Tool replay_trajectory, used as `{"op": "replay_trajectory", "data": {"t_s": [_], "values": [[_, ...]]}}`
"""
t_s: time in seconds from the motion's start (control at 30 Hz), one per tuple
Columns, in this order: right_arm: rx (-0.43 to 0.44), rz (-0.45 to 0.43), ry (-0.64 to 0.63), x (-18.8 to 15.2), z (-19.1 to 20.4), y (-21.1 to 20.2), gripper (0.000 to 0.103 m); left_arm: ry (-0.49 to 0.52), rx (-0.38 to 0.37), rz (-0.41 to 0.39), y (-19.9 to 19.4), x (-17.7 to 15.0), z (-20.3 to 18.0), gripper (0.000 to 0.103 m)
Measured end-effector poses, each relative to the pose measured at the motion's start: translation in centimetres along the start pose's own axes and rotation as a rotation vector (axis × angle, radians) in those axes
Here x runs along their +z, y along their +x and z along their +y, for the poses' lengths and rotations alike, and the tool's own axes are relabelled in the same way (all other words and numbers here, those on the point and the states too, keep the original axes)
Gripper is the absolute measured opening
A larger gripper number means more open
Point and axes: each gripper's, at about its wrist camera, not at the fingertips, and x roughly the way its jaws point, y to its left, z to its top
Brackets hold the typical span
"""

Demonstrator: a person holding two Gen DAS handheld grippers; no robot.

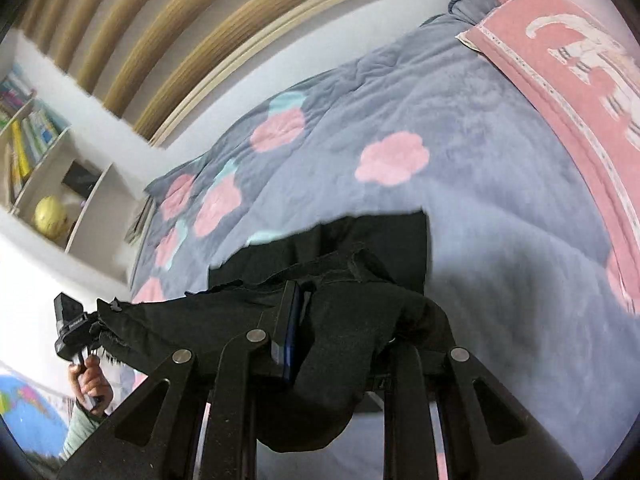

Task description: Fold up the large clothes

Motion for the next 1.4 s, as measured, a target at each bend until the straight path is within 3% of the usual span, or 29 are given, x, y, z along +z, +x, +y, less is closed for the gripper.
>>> {"op": "replay_trajectory", "data": {"t_s": [0.13,0.27,0.47,0.7,0.87,0.93,1.07,1.13,1.27,1.33,1.4], "values": [[-0.044,0.034,0.075,5.0,-1.7,6.3,0.025,-0.007,0.051,0.016,5.6,4.3,0.8,0.016],[-0.081,0.109,0.181,7.7,-5.0,13.5,0.025,-0.076,0.115,0.067,12.5,7.3,3.8,0.016],[-0.082,0.219,0.314,7.9,-10.1,22.1,0.025,-0.179,0.186,0.163,20.9,8.1,9.3,0.016],[-0.155,0.319,0.273,6.8,-11.0,27.4,0.025,-0.133,0.231,0.240,25.6,7.2,11.0,0.019],[-0.167,0.334,0.280,6.7,-10.8,27.3,0.024,-0.175,0.171,0.285,25.3,7.6,11.7,0.020],[-0.153,0.351,0.306,6.7,-10.9,26.3,0.025,-0.225,0.114,0.325,24.2,7.9,11.9,0.028],[-0.134,0.363,0.288,6.8,-9.9,23.4,0.032,-0.216,0.029,0.366,20.4,7.8,11.0,0.047],[-0.113,0.349,0.252,6.6,-8.7,20.6,0.038,-0.191,0.020,0.395,18.3,7.5,10.3,0.058],[-0.084,0.306,0.208,6.1,-6.8,15.7,0.079,-0.117,-0.011,0.352,12.7,6.8,8.9,0.060],[-0.071,0.262,0.176,5.9,-5.9,13.1,0.083,-0.083,-0.003,0.315,10.5,6.7,8.2,0.064],[-0.079,0.210,0.137,5.9,-5.1,11.1,0.084,-0.025,0.055,0.264,9.0,6.7,7.4,0.072]]}}
